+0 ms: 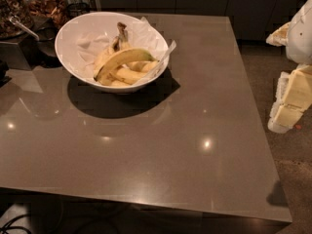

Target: Pick banana from white bowl

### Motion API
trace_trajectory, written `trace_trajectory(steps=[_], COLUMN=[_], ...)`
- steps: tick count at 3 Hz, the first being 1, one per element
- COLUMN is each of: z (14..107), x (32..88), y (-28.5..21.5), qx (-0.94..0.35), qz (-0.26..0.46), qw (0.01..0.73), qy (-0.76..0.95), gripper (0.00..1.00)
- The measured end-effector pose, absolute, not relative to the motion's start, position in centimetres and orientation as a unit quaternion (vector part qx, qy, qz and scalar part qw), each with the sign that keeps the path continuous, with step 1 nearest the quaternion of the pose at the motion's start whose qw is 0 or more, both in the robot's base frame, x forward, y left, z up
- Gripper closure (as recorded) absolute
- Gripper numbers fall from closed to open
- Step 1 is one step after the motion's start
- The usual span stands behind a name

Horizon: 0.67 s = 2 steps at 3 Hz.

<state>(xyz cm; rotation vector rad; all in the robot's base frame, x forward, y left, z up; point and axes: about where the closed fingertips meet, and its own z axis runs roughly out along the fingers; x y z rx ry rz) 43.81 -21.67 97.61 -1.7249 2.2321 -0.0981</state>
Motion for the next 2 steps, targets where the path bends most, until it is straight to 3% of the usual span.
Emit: trace_trajectory(steps=[2], z=[98.09], x=[44.43], y=[-21.14], qx=[-0.603], qz=[-0.030], qw=[0.155], qy=[0.782], gripper=[0.00])
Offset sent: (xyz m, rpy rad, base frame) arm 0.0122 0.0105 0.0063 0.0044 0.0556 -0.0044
